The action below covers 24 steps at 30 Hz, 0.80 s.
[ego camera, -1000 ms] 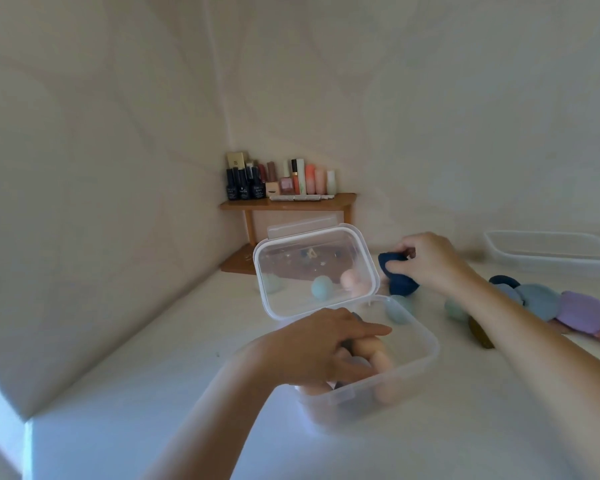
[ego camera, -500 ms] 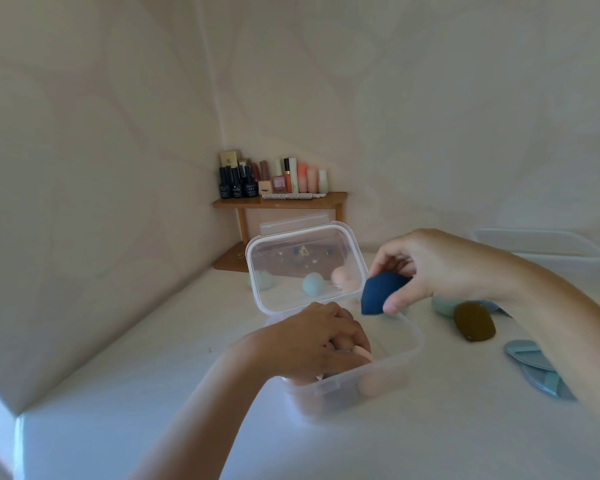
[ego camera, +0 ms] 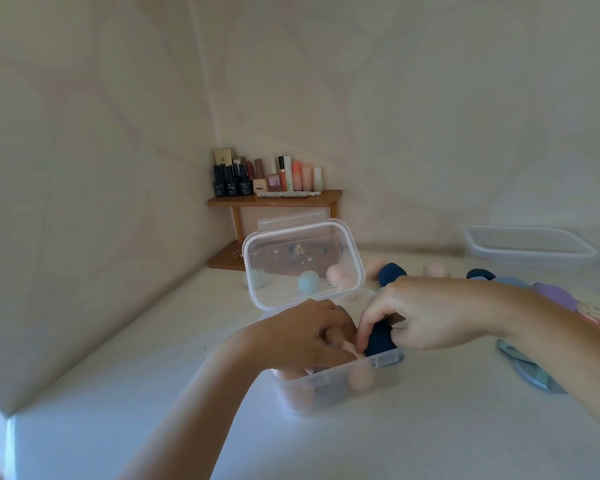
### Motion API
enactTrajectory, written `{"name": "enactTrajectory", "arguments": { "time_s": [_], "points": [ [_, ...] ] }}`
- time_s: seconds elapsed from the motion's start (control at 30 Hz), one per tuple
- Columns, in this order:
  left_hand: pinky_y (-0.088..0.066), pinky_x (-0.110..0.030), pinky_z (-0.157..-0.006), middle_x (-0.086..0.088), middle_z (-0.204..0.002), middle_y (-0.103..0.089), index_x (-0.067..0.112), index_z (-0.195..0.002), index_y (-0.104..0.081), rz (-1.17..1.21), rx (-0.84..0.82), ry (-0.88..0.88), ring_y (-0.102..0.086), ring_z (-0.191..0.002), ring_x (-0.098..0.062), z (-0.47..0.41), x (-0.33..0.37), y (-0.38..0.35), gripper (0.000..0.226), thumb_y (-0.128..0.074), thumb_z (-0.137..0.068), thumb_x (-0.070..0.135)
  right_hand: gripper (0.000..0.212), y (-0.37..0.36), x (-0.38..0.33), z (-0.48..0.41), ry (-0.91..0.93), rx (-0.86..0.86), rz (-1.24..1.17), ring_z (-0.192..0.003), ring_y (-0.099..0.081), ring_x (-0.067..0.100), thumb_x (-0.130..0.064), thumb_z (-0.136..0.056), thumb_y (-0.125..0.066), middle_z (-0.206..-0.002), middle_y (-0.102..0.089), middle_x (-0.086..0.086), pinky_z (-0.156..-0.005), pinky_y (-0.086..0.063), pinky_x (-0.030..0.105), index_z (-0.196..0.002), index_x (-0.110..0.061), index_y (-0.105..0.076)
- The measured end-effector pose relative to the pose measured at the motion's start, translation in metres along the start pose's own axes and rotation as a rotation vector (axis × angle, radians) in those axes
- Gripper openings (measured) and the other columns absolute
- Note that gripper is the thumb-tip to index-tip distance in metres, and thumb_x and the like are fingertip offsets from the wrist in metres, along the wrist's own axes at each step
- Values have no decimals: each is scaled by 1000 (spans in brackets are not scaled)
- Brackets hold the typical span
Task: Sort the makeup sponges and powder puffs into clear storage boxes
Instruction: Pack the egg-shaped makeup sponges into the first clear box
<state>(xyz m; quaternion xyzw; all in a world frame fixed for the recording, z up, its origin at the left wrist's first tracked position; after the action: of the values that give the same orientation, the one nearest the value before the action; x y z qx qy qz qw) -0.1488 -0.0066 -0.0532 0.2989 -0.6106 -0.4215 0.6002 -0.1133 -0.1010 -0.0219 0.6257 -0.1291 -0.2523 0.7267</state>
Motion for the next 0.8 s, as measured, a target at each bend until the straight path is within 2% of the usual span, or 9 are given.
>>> {"name": "enactTrajectory", "arguments": {
  "time_s": [0.07, 0.17, 0.23, 0.37, 0.47, 0.53, 0.6, 0.73, 0.8],
  "points": [
    [-45, -19, -76, 22, -86, -45, 44, -85, -50, 4, 0, -11, -48, -84, -4, -1, 0, 0, 15, -62, -85, 34, 49, -1, 1, 4, 20, -41, -31, -81, -22, -35, -17, -85, -39, -76, -49, -31, -69, -32, 33, -91, -64, -55],
    [-41, -17, -71, 19, -83, -46, 47, -74, -47, 7, 4, -32, -47, -81, -6, -2, 1, 0, 25, -62, -84, 30, 26, -2, 6, -3, 36, -59, -90, -89, -40, -19, -37, -87, -52, -91, -58, -27, -91, -39, 41, -98, -61, -57],
    [-44, -20, -74, 18, -86, -49, 41, -77, -53, 9, 7, -37, -49, -85, -9, -2, 1, 0, 18, -62, -84, 28, 26, -3, 15, -9, 0, 5, -88, -90, -43, -15, -37, -83, -60, -97, -55, -24, -93, -38, 44, -98, -57, -53],
    [-49, -29, -88, 17, -97, -52, 36, -91, -60, 13, 6, -13, -52, -97, -9, -3, -3, -1, 11, -63, -83, 29, 21, -10, 14, -20, 19, 36, -180, -92, -54, -5, -27, -78, -68, -100, -61, -13, -87, -52, 38, -92, -39, -58],
    [-50, -31, -87, 18, -93, -52, 40, -88, -59, 16, 6, -11, -54, -95, -10, -3, -4, 0, 12, -63, -82, 30, 10, -6, 13, -19, 41, 141, -199, -90, -48, -6, -25, -75, -73, -95, -63, -5, -79, -53, 31, -79, -31, -65],
    [-50, -29, -86, 17, -93, -52, 39, -88, -60, 21, 4, -4, -53, -93, -9, -3, -5, 0, 12, -63, -82, 29, 8, -6, 13, -17, 61, 178, -180, -88, -45, -6, -28, -76, -74, -93, -60, -7, -73, -50, 26, -80, -29, -68],
    [-52, -28, -83, 17, -95, -51, 42, -86, -59, 23, 8, 9, -53, -93, -10, -4, -6, -1, 13, -63, -82, 30, 10, -7, 15, -17, 42, 151, -145, -84, -46, -3, -38, -78, -71, -91, -59, -7, -71, -45, 27, -83, -29, -68],
    [-52, -35, -83, 17, -88, -50, 47, -70, -50, -65, 51, 27, -53, -87, -12, -5, -6, 0, 20, -57, -82, 32, 43, -3, 13, -10, 3, 86, -173, -56, -45, 6, -61, -86, -53, -57, -48, -8, -61, -39, 31, -62, -24, -58],
    [-51, -35, -85, 16, -90, -53, 42, -77, -56, -66, 64, 29, -53, -88, -11, -5, -3, -1, 11, -57, -82, 32, 41, -8, 12, -7, -7, 37, -175, -68, -54, 7, -69, -80, -53, -70, -58, -8, -66, -45, 33, -72, -30, -63]
  ]
}}
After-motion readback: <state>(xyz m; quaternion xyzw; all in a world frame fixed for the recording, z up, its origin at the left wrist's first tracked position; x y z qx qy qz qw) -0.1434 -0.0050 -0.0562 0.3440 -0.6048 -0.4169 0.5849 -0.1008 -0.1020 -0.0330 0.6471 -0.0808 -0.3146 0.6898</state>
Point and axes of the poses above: each hand's wrist, its own z-axis away from the middle knuckle, its own y-axis out of the back of the hand, x = y × z, the point moved 8 cm from there along -z, towards the middle knuckle
